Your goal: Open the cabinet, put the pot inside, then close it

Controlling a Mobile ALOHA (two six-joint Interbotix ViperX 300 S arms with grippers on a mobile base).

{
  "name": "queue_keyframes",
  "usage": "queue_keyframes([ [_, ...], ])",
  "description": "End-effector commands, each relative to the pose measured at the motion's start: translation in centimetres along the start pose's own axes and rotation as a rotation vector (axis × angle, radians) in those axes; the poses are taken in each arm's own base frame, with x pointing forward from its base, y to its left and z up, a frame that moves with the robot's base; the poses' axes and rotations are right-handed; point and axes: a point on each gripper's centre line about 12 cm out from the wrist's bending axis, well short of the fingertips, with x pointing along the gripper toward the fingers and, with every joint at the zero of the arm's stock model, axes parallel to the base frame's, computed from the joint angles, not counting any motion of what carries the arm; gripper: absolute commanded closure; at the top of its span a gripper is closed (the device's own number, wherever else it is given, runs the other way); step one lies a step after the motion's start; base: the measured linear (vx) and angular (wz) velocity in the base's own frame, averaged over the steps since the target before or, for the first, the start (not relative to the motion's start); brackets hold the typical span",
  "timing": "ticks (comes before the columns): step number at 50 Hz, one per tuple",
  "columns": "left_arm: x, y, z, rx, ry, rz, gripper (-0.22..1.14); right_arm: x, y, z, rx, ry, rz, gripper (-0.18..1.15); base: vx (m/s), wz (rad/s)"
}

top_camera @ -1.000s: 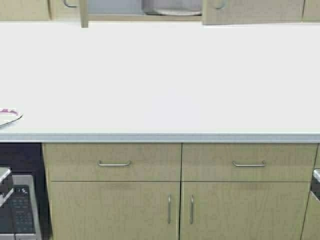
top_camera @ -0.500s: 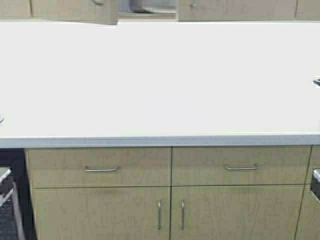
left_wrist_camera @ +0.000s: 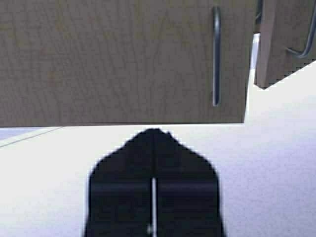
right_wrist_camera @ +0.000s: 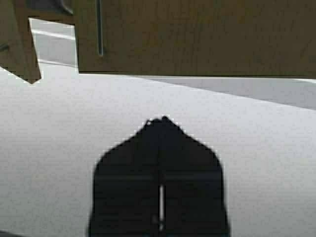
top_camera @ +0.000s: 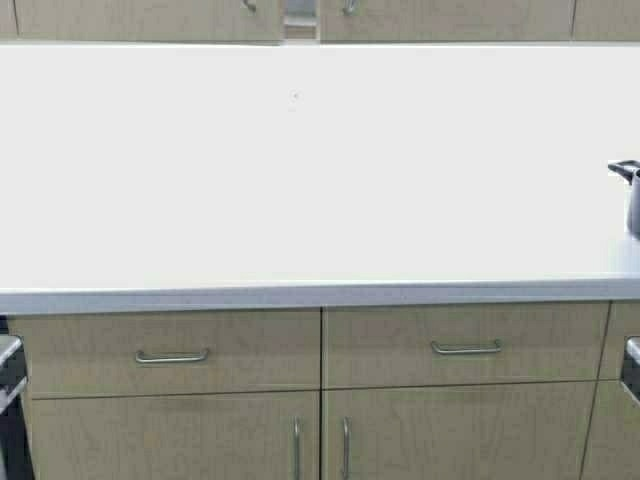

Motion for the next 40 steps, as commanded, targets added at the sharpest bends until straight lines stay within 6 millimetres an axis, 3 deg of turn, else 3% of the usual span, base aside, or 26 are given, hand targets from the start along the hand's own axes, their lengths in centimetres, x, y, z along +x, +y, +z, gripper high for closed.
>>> queue_keyframes([
  [1, -0.6, 0.3, 1.0, -0.018, -0.02, 0.005, 0.89, -0.2, 0.9, 1.8, 0.001, -0.053, 0.03, 0.91, 0.1, 0.03],
  [7, -0.6, 0.2, 0.7, -0.03, -0.005, 0.002, 0.89, 1.7, 1.6, 2.5, 0.0, -0.104, 0.061, 0.9, 0.12, 0.04],
  [17, -0.4, -0.8, 0.7, -0.026, -0.008, -0.023, 0.89, 9.9, 2.1, 4.3, -0.001, -0.119, 0.069, 0.9, 0.15, 0.06],
  [22, -0.4, -1.0, 0.4, -0.031, 0.001, -0.029, 0.89, 12.4, 2.1, 4.9, 0.006, -0.095, 0.059, 0.9, 0.16, 0.03],
  [29, -0.5, -1.2, -0.5, -0.027, 0.02, -0.032, 0.89, 9.9, 2.1, 5.2, 0.025, -0.099, 0.061, 0.91, 0.16, 0.04],
  [40, -0.4, -1.4, -2.2, -0.037, 0.062, -0.037, 0.89, 1.7, 1.8, 3.0, 0.037, -0.087, 0.062, 0.91, 0.17, 0.05],
])
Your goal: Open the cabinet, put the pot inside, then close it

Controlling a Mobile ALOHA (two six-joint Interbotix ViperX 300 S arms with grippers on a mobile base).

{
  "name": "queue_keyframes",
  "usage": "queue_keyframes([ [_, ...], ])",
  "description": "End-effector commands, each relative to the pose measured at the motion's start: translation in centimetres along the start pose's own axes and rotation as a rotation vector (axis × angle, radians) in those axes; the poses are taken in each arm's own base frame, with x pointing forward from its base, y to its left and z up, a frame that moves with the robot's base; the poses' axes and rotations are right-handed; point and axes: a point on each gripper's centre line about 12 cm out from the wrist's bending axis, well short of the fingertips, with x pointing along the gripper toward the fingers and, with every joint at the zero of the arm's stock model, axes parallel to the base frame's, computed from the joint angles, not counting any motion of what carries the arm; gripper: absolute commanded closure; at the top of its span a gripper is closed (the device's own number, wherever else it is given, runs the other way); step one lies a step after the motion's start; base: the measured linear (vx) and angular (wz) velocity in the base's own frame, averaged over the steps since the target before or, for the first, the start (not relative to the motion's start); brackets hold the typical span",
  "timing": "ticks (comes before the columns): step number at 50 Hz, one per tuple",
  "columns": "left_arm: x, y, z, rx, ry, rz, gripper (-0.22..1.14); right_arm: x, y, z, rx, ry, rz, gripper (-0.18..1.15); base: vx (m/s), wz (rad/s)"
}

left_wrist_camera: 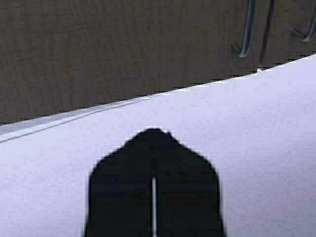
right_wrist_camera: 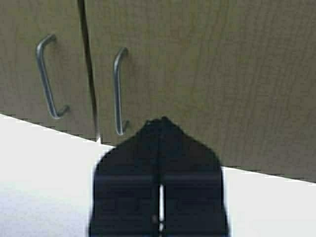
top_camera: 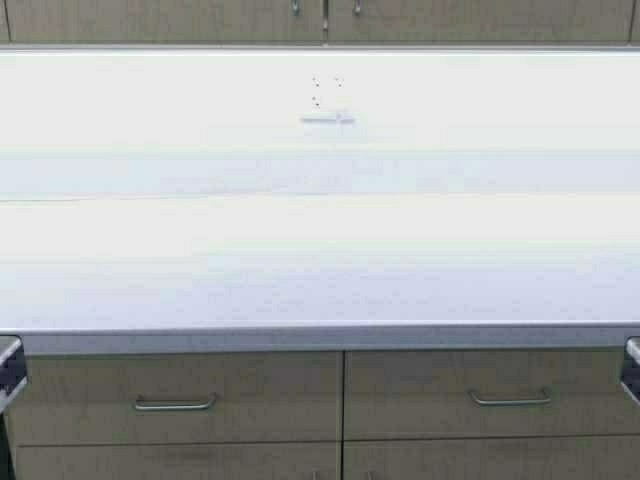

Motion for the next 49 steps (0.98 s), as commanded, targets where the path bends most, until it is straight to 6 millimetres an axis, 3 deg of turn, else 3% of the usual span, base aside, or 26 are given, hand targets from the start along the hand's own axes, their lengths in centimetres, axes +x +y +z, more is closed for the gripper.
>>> queue_keyframes([
  [1, -0.2, -0.2, 0.0, -0.013, -0.006, -0.003, 0.89, -5.8, 0.3, 0.2, 0.004, -0.04, 0.008, 0.91, 0.15, 0.05],
  [7, -0.3, -0.2, -0.5, -0.023, 0.001, -0.003, 0.89, -8.9, 0.3, -0.2, 0.002, -0.062, 0.007, 0.91, 0.14, 0.04],
  [14, -0.4, -0.2, -0.5, -0.03, 0.002, -0.003, 0.89, -10.7, 0.1, -0.3, 0.002, -0.047, -0.008, 0.9, 0.11, 0.01],
  [23, -0.3, -0.2, 0.0, -0.031, -0.021, -0.001, 0.89, -10.9, -0.1, -0.8, 0.002, -0.01, -0.019, 0.9, 0.07, 0.02],
  [49, 0.6, -0.2, -1.1, -0.029, -0.001, 0.002, 0.89, -10.5, 0.0, -1.9, 0.003, 0.022, -0.019, 0.91, 0.03, 0.01],
])
